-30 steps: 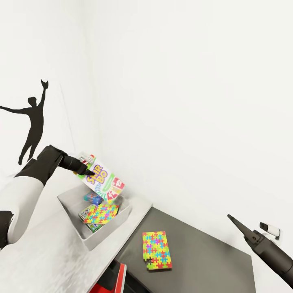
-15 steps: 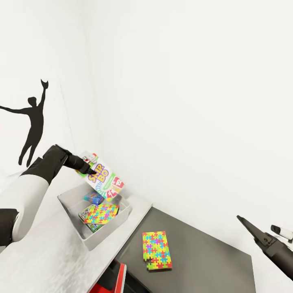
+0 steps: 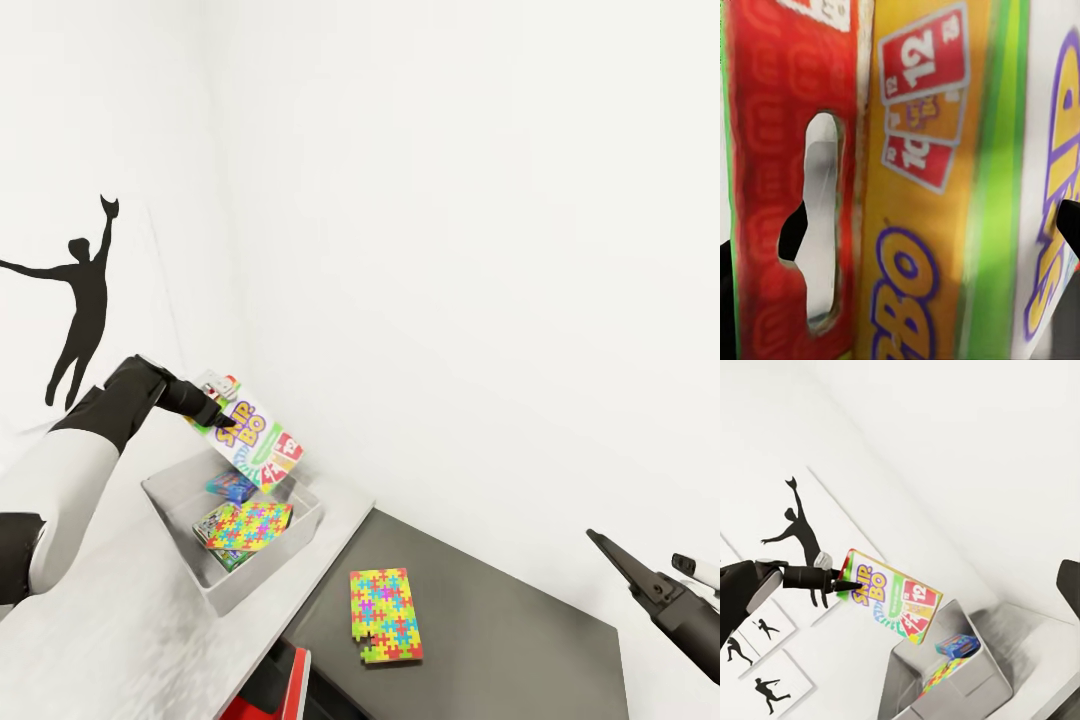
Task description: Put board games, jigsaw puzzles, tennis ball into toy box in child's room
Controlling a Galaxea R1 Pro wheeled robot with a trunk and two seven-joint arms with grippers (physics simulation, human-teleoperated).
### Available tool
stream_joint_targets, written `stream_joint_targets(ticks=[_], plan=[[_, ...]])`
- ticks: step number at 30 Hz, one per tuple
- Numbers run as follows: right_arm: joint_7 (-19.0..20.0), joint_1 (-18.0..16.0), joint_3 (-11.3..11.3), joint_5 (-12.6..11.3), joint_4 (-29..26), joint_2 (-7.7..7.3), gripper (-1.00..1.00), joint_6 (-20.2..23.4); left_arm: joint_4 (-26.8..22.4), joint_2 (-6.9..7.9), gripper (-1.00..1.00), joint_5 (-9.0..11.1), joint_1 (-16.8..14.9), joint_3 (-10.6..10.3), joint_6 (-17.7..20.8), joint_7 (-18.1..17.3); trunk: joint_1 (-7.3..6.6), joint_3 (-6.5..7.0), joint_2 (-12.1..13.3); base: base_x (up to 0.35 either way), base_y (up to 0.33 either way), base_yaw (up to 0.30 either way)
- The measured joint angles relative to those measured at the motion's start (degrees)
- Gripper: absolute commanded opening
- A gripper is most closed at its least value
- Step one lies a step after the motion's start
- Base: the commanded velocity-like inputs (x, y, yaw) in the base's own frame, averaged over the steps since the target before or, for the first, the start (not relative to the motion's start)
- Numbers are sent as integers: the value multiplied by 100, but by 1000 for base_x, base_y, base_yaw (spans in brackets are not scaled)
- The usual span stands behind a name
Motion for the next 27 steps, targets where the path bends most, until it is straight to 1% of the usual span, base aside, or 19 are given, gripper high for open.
stream_joint_targets(ticks=[16,23,27], plan=[[0,0,-8,0,0,-9,100,3,0,148,-100,36,-15,23,-63,-80,0,0,0,0,0,0],[0,-2,-8,0,0,-9,100,10,-2,185,-100,19,-82,17,-71,-391,0,0,0,0,0,0],[0,-1,-8,0,0,-9,100,12,-9,192,-100,5,-92,16,-79,-452,0,0,0,0,0,0]])
